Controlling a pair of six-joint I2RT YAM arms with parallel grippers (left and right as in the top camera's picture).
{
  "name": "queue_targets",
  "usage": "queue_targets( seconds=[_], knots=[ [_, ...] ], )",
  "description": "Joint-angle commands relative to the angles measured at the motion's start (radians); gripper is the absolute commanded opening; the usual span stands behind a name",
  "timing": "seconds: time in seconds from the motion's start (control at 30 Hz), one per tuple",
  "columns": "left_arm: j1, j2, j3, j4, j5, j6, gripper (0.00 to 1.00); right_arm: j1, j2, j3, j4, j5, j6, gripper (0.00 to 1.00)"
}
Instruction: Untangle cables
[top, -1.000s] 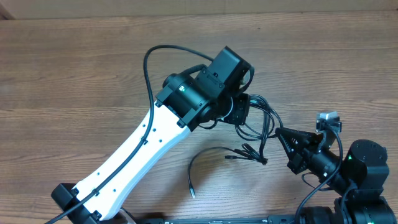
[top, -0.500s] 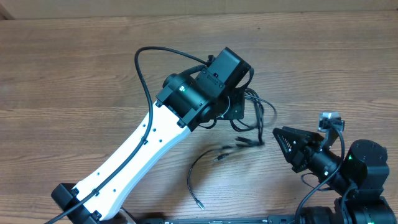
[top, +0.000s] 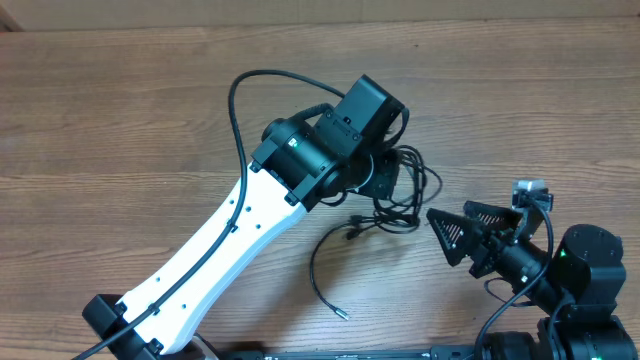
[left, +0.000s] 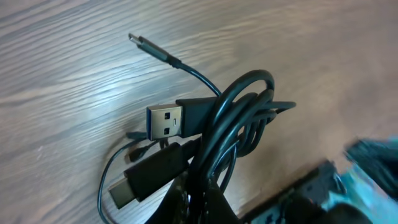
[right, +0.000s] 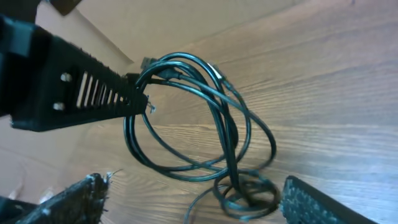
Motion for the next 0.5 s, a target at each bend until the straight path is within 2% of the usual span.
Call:
queue_targets(
  seconds=[0.0, 0.13, 0.3, 0.33, 0.47],
  knots=[
    [-0.008, -0.011, 0.027, 0.006, 0.122, 0.169, 0.04, 0.004, -0.002, 0.01, -0.011, 0.002, -0.142, 0.9],
    [-0.008, -0.011, 0.027, -0.02, 0.126, 0.253, 0.04, 0.004, -0.002, 0.01, -0.045, 0.007, -0.239, 0.91],
    [-0.008, -0.011, 0.027, -0.023, 0.182, 0.307, 0.04, 0.004, -0.002, 0.01, -0.061, 0.055, -0.245, 0.9],
    [-0.008, -0.011, 0.027, -0.015, 0.227, 0.328, 0.04, 0.004, -0.002, 0.01, -0.063, 0.054, -0.245, 0.87],
    [-0.008, -0.011, 0.027, -0.009, 0.257, 0.333, 0.04, 0.004, -0.002, 0.01, -0.067, 0.055, -0.245, 0.82]
  ],
)
